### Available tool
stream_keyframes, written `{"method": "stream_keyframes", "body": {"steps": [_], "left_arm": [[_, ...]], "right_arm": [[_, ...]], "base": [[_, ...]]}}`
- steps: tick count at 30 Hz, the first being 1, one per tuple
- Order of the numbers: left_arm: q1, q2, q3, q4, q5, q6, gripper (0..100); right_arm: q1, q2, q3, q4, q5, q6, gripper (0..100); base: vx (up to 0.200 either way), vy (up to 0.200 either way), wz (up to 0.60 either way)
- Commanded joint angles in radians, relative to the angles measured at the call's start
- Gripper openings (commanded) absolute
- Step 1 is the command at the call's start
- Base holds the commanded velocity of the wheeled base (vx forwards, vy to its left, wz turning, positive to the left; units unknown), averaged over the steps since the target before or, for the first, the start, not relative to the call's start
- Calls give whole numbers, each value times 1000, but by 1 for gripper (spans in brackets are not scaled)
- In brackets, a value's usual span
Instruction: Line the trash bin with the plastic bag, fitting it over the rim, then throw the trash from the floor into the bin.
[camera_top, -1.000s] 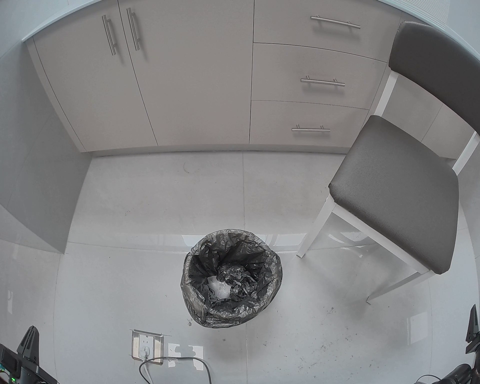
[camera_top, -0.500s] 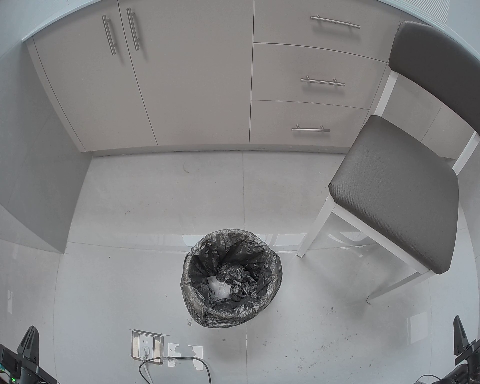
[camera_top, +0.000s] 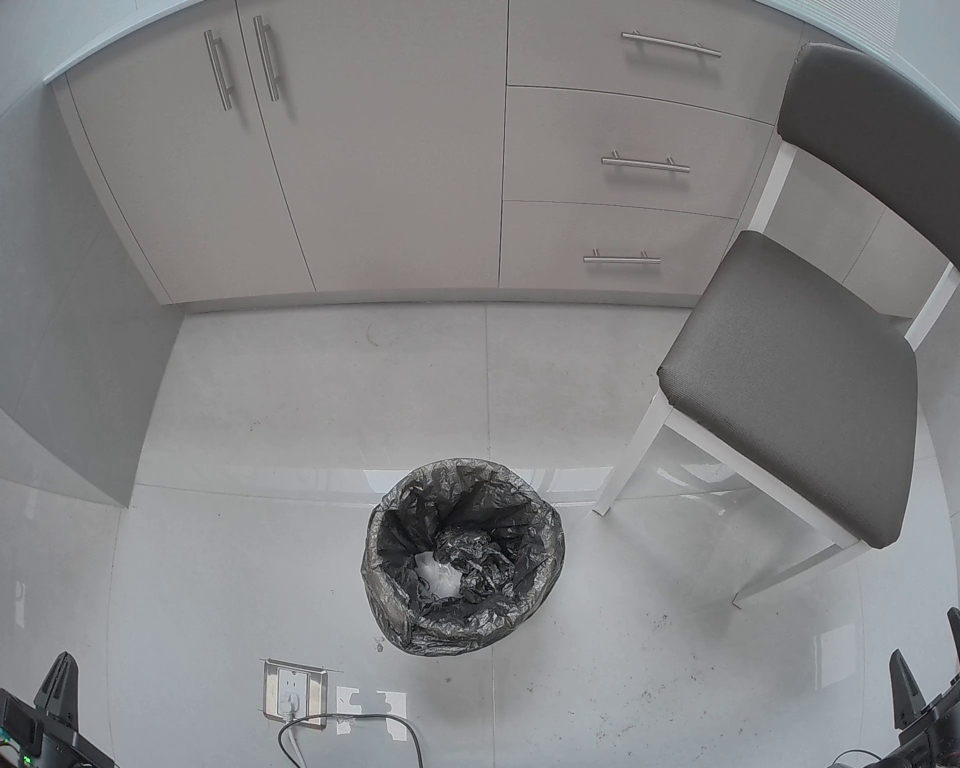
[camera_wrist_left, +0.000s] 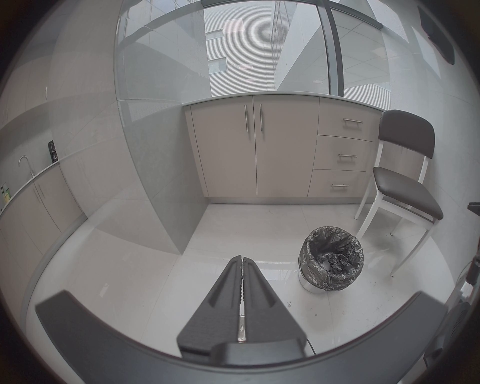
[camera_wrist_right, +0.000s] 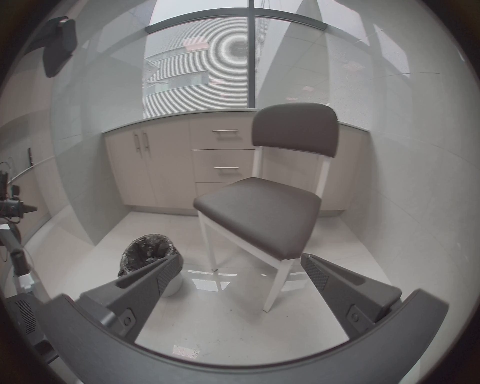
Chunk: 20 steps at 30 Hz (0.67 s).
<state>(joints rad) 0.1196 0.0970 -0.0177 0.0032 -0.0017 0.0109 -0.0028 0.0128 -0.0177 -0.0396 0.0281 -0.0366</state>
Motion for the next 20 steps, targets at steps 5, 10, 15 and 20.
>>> {"method": "stream_keyframes", "body": {"steps": [5,10,15,20], "left_arm": [[0,6,18,0,0,-2,0],[0,6,18,0,0,0,0],[0,6,18,0,0,0,0],[0,6,18,0,0,0,0]], "right_arm": [[1,-11,16,46,-31,17,100],[0,-11,18,41,-34,20,100],[1,-11,18,40,-31,21,100],[1,-11,18,40,-30,21,100]], "base": [[0,0,0],[0,0,0],[0,0,0],[0,0,0]]}}
